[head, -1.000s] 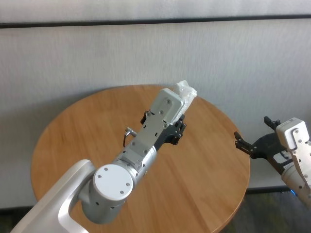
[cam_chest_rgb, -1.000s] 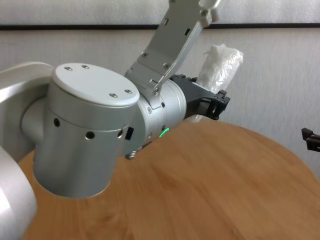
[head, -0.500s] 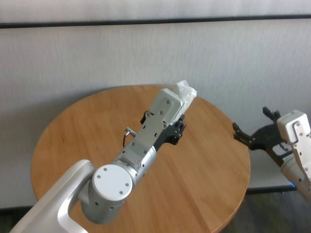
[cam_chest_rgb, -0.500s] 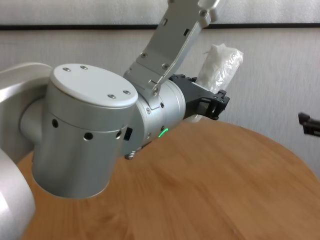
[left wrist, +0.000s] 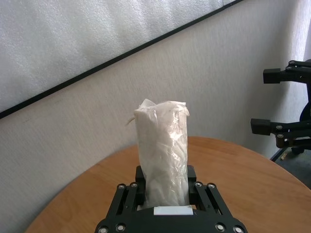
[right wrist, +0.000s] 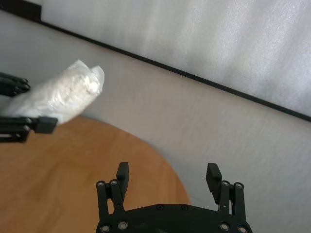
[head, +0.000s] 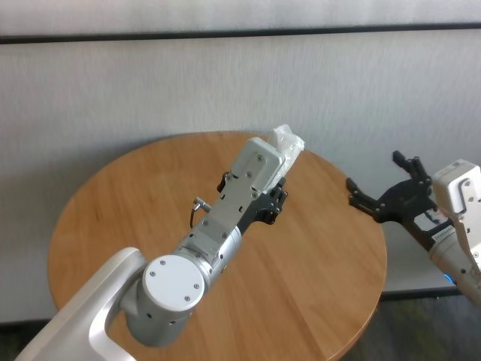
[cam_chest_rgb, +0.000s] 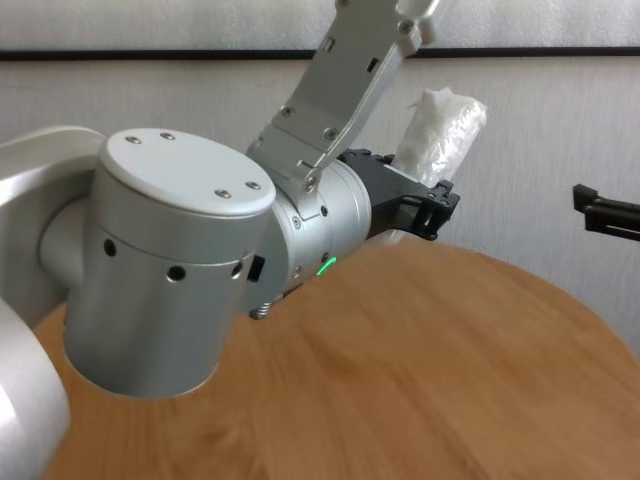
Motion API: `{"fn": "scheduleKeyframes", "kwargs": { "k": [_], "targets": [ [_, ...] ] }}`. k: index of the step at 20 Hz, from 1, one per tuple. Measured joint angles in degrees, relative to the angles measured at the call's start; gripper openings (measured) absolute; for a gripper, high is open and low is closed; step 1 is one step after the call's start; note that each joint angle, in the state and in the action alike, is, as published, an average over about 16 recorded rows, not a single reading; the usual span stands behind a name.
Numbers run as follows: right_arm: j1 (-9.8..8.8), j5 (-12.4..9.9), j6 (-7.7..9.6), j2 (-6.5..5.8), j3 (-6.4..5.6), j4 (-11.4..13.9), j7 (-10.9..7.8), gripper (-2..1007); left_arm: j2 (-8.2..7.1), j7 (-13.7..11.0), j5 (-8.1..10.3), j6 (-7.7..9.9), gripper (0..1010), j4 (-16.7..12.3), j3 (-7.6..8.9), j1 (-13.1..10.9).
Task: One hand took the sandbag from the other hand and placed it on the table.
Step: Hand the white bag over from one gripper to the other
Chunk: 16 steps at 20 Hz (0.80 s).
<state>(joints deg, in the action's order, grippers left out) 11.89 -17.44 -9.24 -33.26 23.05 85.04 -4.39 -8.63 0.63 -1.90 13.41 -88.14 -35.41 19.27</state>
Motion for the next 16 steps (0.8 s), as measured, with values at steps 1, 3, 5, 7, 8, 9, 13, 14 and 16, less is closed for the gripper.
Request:
{"fn": "scheduleKeyframes", "kwargs": {
  "k": [1,3,5,7,8,9,13,14,16],
  "targets": [
    [0.02,-0.8,-0.16,0.25,-0.23,0.1,-0.72,1001,0.00,0.0,0.00,-0.01,502,0.0,0.00,0.0],
    [0.07,-2.4,-0.48,0.79,-0.68,0.2,-2.38,1001,-0.01,0.0,0.01,-0.02,502,0.0,-0.01,0.0],
    [0.17,-4.3,-0.70,1.41,-1.14,0.2,-4.23,1001,-0.02,0.0,0.02,-0.03,502,0.0,-0.02,0.0],
    [0.35,-6.6,-0.66,2.13,-1.63,0.1,-6.21,1001,-0.03,0.0,0.02,-0.05,502,0.0,-0.02,0.0],
    [0.47,-7.9,-0.54,2.53,-1.88,0.0,-7.26,1001,-0.03,0.0,0.03,-0.05,502,0.0,-0.03,0.0],
    [0.62,-9.2,-0.35,2.96,-2.14,-0.1,-8.34,1001,-0.04,0.0,0.03,-0.06,502,0.0,-0.03,0.0],
    [1.33,-14.5,1.01,4.76,-3.14,-0.8,-12.47,1001,-0.05,0.0,0.04,-0.08,502,0.0,-0.03,0.0],
    [1.51,-15.8,1.51,5.21,-3.37,-1.0,-13.42,1001,-0.05,0.0,0.04,-0.08,502,0.1,-0.03,0.0],
    [1.89,-18.4,2.64,6.14,-3.85,-1.4,-15.35,1001,-0.06,0.0,0.04,-0.09,502,0.1,-0.04,0.0]
  ]
}}
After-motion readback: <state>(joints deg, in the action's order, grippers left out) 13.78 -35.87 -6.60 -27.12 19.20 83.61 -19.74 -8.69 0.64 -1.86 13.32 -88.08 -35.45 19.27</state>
